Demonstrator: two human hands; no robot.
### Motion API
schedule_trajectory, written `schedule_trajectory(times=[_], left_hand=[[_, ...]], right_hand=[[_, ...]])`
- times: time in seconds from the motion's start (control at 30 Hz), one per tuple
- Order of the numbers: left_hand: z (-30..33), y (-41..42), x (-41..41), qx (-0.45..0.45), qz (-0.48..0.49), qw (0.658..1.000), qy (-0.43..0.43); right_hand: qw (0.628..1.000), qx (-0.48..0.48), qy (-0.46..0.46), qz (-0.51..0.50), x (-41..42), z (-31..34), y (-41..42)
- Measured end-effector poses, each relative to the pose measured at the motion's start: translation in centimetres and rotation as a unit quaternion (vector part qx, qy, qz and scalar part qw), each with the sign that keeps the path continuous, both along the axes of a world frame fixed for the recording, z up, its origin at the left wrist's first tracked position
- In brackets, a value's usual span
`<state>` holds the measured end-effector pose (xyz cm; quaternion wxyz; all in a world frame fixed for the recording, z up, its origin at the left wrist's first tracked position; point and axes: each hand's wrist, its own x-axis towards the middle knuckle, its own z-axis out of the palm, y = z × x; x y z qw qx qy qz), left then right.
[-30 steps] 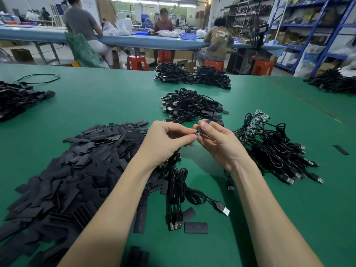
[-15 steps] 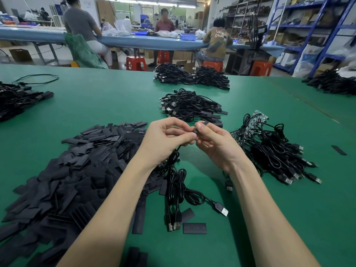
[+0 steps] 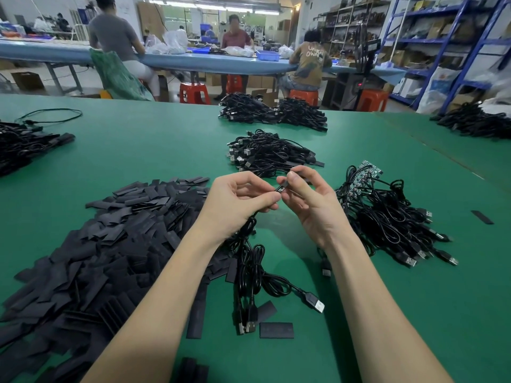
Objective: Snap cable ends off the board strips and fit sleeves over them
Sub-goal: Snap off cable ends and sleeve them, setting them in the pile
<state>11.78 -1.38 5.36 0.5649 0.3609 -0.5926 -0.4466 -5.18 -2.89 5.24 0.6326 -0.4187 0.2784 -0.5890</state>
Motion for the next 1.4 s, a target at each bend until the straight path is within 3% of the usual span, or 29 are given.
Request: schedule_trajectory(times=[0.83,1.4], left_hand=[[0.0,0.2,0.3,-0.031,0.018,0.996,-0.077],[0.0,0.0,0.2,-0.012,0.020,1.000,-0.019]], right_hand=[[0.997,0.078,0.000,0.025,0.2,-0.5,-0.2],[0.996,0.062,0.022,0.060,1.2,-0.4,0.4]])
